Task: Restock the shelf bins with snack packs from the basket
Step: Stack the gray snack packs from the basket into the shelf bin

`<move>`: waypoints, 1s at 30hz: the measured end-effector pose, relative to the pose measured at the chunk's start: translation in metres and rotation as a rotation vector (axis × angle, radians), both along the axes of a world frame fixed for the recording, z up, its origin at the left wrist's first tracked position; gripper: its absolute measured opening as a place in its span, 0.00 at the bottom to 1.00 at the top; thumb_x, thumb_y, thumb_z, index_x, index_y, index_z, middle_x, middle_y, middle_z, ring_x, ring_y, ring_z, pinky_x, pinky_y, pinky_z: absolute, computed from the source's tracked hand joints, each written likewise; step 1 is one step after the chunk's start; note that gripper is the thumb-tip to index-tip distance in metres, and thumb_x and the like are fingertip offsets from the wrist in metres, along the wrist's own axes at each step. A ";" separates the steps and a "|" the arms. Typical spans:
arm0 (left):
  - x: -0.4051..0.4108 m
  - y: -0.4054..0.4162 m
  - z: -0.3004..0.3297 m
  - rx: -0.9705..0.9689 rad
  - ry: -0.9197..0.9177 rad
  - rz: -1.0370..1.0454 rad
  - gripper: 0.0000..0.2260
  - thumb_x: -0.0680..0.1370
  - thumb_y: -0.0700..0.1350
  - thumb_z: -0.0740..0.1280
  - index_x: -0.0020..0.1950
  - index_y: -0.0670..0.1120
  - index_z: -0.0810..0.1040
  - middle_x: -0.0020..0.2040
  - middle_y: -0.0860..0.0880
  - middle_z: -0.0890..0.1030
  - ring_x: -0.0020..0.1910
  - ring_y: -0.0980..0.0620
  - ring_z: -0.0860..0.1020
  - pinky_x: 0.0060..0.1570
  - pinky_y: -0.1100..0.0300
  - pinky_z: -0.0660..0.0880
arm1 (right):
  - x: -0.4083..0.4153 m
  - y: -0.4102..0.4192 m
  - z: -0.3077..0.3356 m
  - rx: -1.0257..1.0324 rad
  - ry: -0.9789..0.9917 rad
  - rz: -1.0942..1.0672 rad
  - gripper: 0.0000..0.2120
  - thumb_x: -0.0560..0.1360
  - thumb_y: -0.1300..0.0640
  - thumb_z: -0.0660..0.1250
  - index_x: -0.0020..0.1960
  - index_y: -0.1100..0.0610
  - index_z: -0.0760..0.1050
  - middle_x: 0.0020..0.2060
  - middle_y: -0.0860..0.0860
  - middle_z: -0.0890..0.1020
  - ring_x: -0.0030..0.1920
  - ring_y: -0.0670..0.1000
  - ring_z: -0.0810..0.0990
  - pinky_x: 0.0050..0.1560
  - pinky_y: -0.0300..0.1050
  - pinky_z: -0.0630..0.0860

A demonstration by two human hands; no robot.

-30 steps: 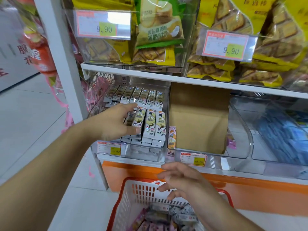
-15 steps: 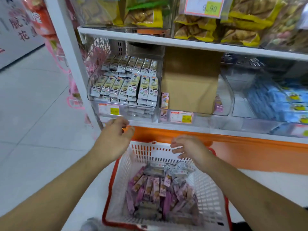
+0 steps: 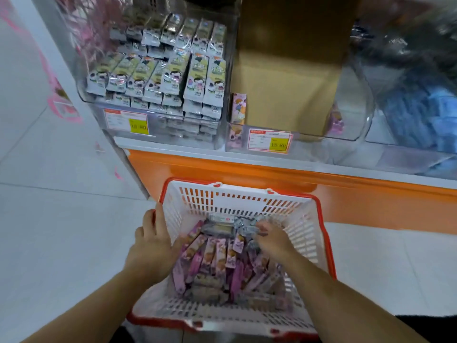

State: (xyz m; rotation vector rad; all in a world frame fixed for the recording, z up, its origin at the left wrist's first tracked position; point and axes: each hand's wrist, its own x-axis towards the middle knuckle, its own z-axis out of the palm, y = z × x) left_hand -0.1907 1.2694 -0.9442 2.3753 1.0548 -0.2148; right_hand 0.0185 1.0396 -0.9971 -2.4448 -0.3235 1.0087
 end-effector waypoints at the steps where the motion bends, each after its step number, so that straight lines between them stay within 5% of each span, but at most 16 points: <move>1: 0.002 -0.001 -0.002 0.026 0.019 -0.001 0.43 0.80 0.67 0.57 0.82 0.51 0.34 0.81 0.45 0.50 0.75 0.36 0.62 0.68 0.37 0.70 | -0.001 0.001 -0.011 0.001 -0.014 0.012 0.23 0.83 0.54 0.68 0.77 0.53 0.72 0.70 0.50 0.78 0.45 0.40 0.78 0.40 0.31 0.73; 6: 0.007 -0.002 -0.004 0.072 0.118 0.006 0.44 0.78 0.72 0.52 0.81 0.52 0.31 0.83 0.46 0.47 0.78 0.38 0.59 0.70 0.37 0.69 | -0.005 0.004 -0.053 0.005 -0.149 -0.055 0.26 0.74 0.50 0.78 0.70 0.52 0.78 0.66 0.51 0.80 0.64 0.54 0.80 0.66 0.52 0.78; 15: 0.007 -0.003 -0.002 0.075 0.151 -0.009 0.45 0.78 0.73 0.51 0.81 0.52 0.30 0.83 0.46 0.46 0.79 0.38 0.57 0.71 0.36 0.67 | -0.012 0.001 -0.058 -0.009 -0.287 0.021 0.11 0.73 0.57 0.79 0.48 0.50 0.78 0.49 0.45 0.73 0.48 0.53 0.78 0.48 0.52 0.80; 20: 0.010 -0.001 0.003 0.031 0.211 -0.004 0.46 0.78 0.73 0.54 0.79 0.53 0.28 0.83 0.47 0.44 0.80 0.38 0.55 0.72 0.34 0.64 | -0.016 0.004 -0.031 0.148 -0.215 0.013 0.09 0.75 0.53 0.78 0.47 0.51 0.78 0.48 0.45 0.79 0.50 0.48 0.80 0.53 0.46 0.79; 23: 0.014 0.000 0.014 -0.017 0.260 0.030 0.45 0.78 0.73 0.54 0.80 0.54 0.29 0.84 0.47 0.41 0.81 0.38 0.50 0.76 0.33 0.57 | -0.014 0.023 0.016 0.197 -0.068 0.006 0.06 0.77 0.56 0.75 0.50 0.50 0.78 0.47 0.46 0.82 0.51 0.52 0.82 0.56 0.55 0.81; 27: 0.027 0.004 0.049 -0.038 0.269 0.037 0.40 0.80 0.71 0.51 0.83 0.52 0.40 0.84 0.46 0.41 0.82 0.38 0.48 0.78 0.37 0.52 | -0.011 0.051 0.110 0.356 0.073 0.026 0.09 0.80 0.47 0.73 0.58 0.47 0.78 0.54 0.44 0.84 0.53 0.50 0.83 0.59 0.51 0.79; 30: 0.049 0.016 0.101 -0.259 0.071 -0.051 0.27 0.85 0.62 0.55 0.78 0.47 0.65 0.74 0.41 0.69 0.72 0.40 0.70 0.70 0.46 0.68 | -0.014 0.064 0.185 0.592 0.207 0.050 0.03 0.83 0.56 0.70 0.55 0.48 0.78 0.43 0.42 0.86 0.43 0.49 0.82 0.49 0.53 0.77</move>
